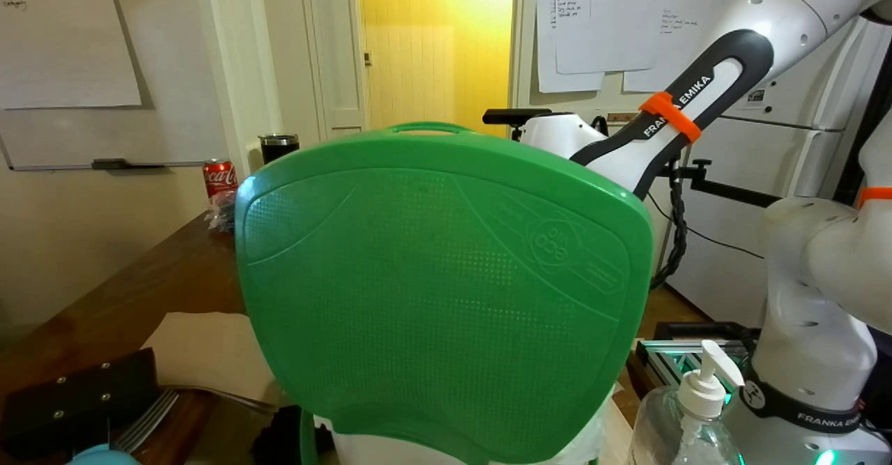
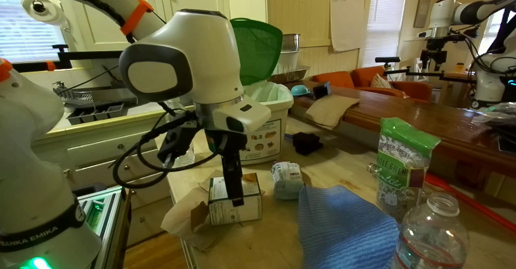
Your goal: Put the white box in the bin.
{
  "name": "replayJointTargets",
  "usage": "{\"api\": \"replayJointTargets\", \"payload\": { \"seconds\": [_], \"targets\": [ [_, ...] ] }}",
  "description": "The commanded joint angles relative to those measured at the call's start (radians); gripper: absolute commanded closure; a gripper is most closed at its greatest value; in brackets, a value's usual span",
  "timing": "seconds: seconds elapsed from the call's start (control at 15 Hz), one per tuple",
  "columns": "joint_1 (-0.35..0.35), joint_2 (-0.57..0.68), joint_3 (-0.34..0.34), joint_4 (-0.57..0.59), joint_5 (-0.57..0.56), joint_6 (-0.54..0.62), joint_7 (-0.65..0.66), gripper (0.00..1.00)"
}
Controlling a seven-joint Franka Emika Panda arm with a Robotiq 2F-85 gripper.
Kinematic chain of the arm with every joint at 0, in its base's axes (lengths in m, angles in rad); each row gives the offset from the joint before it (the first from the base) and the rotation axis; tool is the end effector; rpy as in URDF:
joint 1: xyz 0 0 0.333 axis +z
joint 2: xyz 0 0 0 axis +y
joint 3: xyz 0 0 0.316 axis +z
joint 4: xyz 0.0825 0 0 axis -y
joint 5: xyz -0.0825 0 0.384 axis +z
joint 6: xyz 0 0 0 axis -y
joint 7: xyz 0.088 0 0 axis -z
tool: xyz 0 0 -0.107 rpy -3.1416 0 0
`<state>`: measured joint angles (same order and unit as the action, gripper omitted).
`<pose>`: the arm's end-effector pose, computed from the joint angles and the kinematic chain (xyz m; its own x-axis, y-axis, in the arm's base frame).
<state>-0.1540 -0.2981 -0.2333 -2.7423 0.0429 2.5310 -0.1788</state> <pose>0.3653 -0.1441 0.3160 0.9674 -0.2359 0.0917 -0.2289 -0.9701 -0.0800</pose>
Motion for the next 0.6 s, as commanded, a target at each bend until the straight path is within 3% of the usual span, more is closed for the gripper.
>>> {"api": "replayJointTargets", "payload": {
  "seconds": [0.0,0.4,0.53],
  "targets": [
    [0.038,0.051,-0.05,0.0,0.135,0.076,-0.086,0.0],
    [0.118,0.086,-0.111,0.0,0.431,0.179,-0.246,0.0],
    [0.12,0.091,-0.104,0.0,0.55,0.189,-0.297,0.0]
  ]
}}
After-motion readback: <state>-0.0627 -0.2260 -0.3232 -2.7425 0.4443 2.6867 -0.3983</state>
